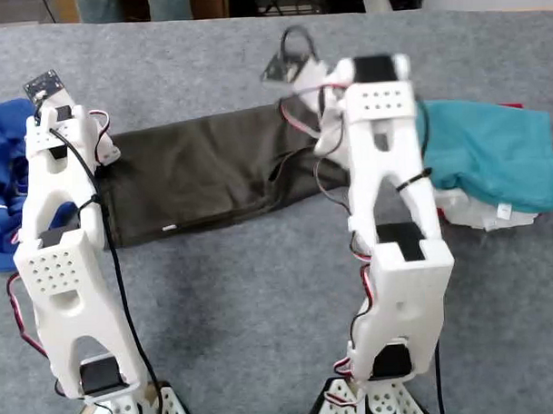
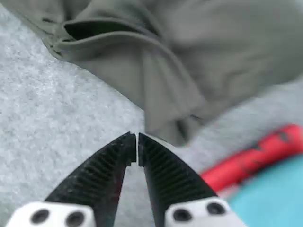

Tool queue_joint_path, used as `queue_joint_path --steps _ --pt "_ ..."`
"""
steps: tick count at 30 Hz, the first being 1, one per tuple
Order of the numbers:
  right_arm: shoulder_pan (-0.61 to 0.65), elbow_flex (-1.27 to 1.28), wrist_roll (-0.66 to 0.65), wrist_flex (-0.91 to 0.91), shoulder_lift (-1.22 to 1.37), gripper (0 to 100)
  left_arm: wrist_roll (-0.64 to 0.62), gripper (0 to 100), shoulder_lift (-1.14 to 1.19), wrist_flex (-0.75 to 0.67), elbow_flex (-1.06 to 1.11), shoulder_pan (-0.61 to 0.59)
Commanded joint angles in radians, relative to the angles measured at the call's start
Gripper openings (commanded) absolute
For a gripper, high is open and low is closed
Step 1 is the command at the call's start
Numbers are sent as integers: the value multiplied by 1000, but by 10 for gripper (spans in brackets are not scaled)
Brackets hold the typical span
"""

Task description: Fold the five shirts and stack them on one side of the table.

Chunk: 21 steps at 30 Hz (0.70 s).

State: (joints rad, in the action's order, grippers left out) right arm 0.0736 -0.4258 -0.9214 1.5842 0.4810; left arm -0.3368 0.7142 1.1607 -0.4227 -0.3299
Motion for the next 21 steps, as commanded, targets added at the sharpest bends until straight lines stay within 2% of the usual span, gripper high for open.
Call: queue_joint_path --steps 1,5,10,17,21 --pt "6 131 9 -158 -48 15 -3 30 2 21 -7 -19" --pt "-28 120 8 -299 53 15 -3 30 2 21 -7 -19" --pt "-95 -51 8 -399 214 15 -3 30 2 21 -7 -21" --pt "-127 -447 11 -391 437 15 -3 30 2 21 -7 -21" --pt "-104 -659 11 -255 484 15 -3 30 2 21 -7 -21"
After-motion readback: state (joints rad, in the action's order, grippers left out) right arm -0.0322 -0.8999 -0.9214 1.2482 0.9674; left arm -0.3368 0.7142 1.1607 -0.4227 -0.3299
